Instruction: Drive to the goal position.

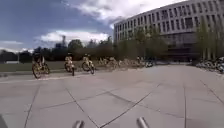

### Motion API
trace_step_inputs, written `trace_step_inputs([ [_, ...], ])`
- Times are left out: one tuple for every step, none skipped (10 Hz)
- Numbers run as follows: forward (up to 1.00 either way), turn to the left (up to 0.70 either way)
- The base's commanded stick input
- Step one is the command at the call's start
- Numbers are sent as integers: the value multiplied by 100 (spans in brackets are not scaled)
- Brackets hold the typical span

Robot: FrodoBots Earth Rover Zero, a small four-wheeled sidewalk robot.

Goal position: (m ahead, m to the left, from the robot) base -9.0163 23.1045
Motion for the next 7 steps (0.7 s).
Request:
trace_step_inputs([
  [0, 70],
  [0, 70],
  [0, 70],
  [0, 70],
  [0, 70],
  [0, 70],
  [0, 70],
])
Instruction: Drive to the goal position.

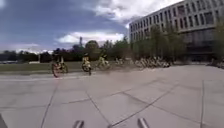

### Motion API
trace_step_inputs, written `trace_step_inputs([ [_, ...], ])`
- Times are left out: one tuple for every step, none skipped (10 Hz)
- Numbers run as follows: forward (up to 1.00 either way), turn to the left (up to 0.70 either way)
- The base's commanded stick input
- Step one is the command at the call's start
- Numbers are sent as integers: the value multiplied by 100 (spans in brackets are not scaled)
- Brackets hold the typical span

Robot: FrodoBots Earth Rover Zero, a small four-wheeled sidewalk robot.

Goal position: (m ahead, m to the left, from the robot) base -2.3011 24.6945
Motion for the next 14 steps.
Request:
trace_step_inputs([
  [0, 70],
  [0, 70],
  [0, 70],
  [0, 70],
  [0, 70],
  [0, 70],
  [0, 70],
  [0, 70],
  [0, 70],
  [0, 70],
  [0, 70],
  [0, 70],
  [0, 70],
  [0, 70],
])
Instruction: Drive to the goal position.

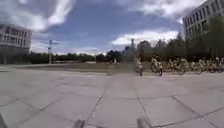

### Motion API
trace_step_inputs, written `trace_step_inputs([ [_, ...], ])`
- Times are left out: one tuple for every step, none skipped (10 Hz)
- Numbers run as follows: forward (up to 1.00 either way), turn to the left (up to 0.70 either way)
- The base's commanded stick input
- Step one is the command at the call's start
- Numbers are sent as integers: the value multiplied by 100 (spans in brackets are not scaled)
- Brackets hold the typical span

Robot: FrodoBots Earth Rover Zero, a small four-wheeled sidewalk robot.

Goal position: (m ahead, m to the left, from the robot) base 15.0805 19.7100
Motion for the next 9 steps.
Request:
trace_step_inputs([
  [0, 70],
  [0, 70],
  [0, 70],
  [0, 70],
  [0, 70],
  [0, 70],
  [0, 70],
  [0, 70],
  [36, 51],
])
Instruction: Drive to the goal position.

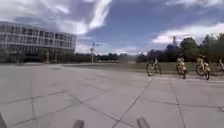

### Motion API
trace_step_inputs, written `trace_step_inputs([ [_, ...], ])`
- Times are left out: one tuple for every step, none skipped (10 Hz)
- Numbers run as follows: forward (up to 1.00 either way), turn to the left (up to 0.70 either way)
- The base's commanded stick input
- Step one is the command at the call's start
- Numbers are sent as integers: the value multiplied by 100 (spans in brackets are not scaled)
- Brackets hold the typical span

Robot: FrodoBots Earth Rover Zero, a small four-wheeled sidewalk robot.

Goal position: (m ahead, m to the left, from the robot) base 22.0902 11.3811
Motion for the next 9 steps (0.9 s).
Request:
trace_step_inputs([
  [69, 34],
  [70, 35],
  [70, 35],
  [70, 35],
  [70, 35],
  [70, 35],
  [70, 35],
  [70, 35],
  [70, 35],
])
